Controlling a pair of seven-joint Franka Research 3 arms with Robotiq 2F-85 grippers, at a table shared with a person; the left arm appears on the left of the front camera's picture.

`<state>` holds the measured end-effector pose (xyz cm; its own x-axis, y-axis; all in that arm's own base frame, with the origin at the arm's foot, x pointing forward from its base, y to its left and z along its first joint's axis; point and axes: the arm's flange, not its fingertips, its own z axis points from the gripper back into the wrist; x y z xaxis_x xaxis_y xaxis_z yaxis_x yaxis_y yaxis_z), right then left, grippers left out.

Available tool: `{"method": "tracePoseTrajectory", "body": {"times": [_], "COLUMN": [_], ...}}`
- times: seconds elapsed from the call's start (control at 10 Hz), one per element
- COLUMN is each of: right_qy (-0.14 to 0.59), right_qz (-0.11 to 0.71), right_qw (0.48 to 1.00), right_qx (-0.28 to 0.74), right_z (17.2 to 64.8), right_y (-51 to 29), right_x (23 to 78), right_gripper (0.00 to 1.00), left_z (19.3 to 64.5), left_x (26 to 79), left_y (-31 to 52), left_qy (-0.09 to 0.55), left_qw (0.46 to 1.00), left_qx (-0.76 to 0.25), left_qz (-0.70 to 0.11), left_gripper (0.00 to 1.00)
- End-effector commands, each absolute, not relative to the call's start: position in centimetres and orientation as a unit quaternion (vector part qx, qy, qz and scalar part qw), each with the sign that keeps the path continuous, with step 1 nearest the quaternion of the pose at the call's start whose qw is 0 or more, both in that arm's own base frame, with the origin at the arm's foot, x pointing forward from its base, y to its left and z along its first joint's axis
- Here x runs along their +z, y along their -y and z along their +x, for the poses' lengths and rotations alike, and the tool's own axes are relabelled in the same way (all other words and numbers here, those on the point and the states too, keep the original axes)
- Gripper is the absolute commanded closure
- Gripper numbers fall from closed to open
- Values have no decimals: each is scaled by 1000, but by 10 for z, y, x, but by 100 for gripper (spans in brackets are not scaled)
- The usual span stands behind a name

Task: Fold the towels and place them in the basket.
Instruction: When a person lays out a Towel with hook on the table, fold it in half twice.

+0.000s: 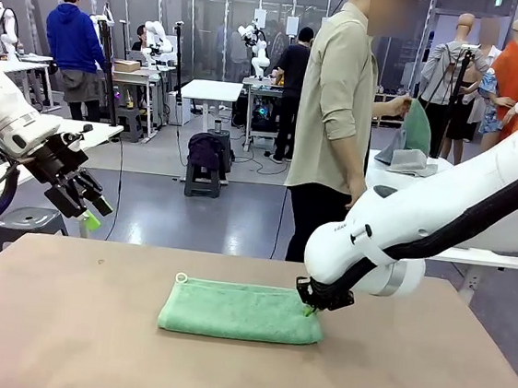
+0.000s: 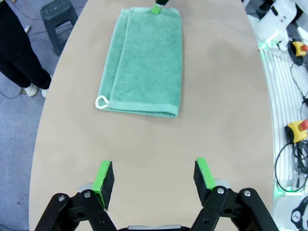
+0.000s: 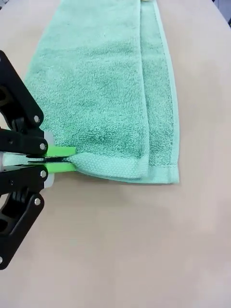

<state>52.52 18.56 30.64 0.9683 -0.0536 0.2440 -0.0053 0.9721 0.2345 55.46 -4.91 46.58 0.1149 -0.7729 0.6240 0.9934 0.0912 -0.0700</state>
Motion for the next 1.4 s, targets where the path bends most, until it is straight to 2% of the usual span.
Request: {"method": "tracePoseTrajectory", "body": {"times": [0.0,0.4,0.9,1.3], "right_qy": [120,109,112,132], "right_qz": [98,64,23,27], "right_qw": [988,992,993,990], "right_qx": [4,16,37,43], "right_z": [528,517,505,492], "right_y": [-176,-212,-307,-384], "right_x": [328,341,333,331], "right_gripper": [100,100,100,100], "left_z": [555,555,555,555], "left_x": [466,466,466,466], "left_y": [50,50,50,50], "left_qy": [222,222,222,222], "left_qw": [710,710,710,710], "left_qx": [-621,-621,-621,-621], "left_qz": [-247,-247,-247,-247], "left_gripper": [16,16,16,16]}}
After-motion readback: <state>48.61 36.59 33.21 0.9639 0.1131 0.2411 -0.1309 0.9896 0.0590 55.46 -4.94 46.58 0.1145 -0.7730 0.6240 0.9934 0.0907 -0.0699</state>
